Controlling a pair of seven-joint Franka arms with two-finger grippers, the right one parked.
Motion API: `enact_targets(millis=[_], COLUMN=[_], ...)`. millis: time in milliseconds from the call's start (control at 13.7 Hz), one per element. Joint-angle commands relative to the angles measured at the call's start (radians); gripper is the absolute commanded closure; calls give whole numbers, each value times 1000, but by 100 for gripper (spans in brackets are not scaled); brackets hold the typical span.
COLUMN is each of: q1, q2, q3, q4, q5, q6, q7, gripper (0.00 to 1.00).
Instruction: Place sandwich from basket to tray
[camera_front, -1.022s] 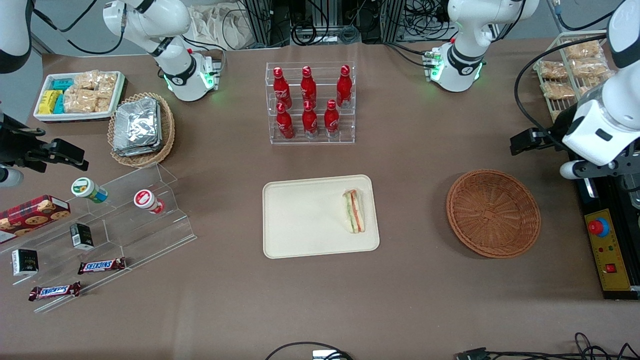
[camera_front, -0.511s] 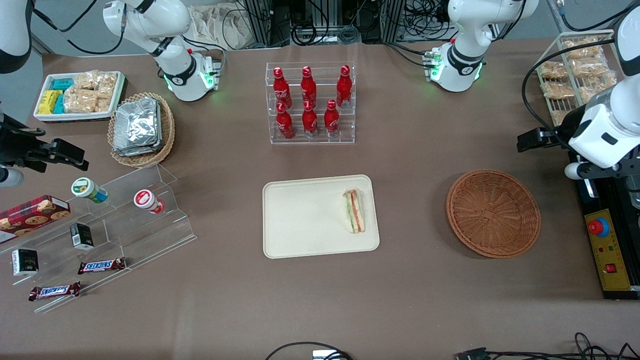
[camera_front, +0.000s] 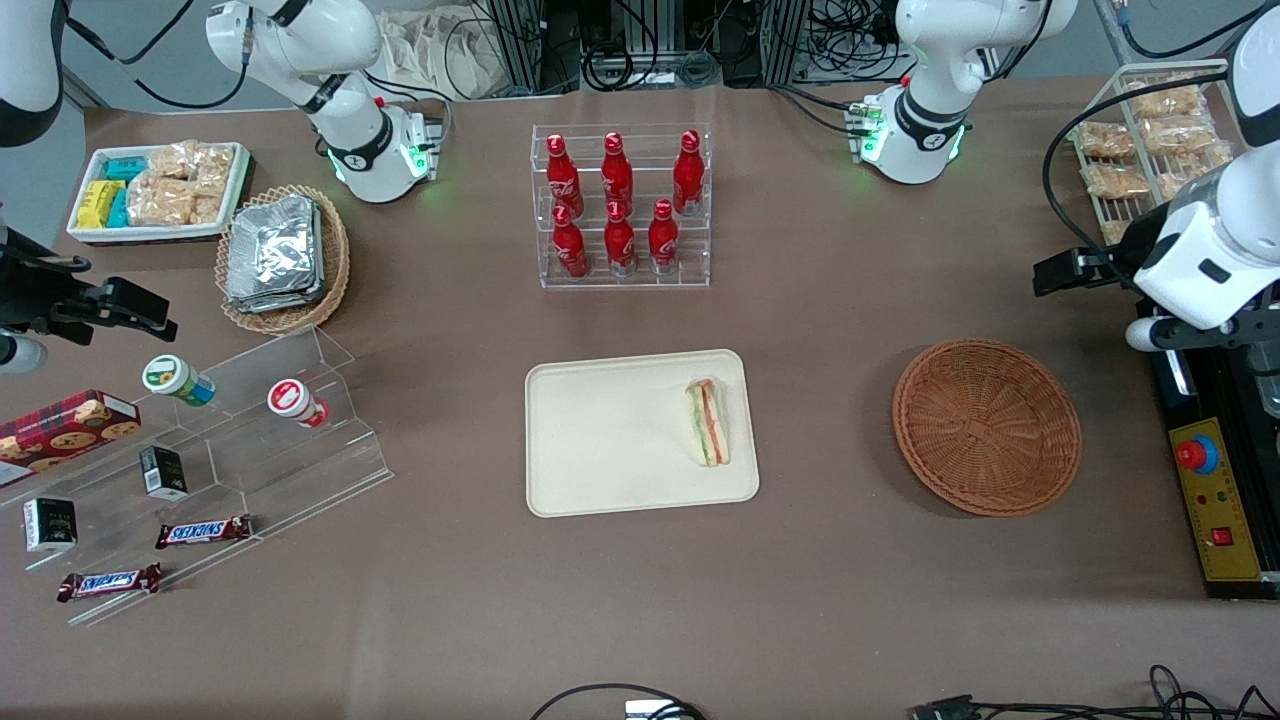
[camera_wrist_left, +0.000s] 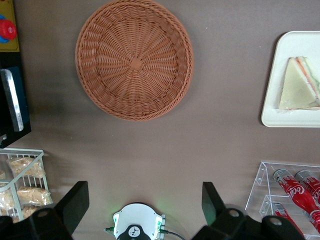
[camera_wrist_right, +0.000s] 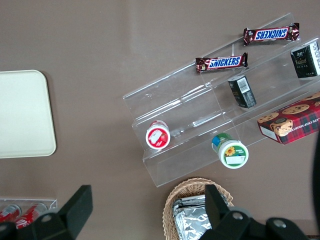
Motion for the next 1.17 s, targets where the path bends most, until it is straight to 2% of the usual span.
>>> enact_targets(millis=[0,219,438,1096], q1=[78,125,126,135], q2=[-64,-99,-157,-153], q3=[-11,-16,-17,-19], q4=[-66,-118,-202,-199], q5=[6,-4,-8,-11], q6=[0,17,76,100], q7=[114,146,145,151], gripper=[0,0,0,0])
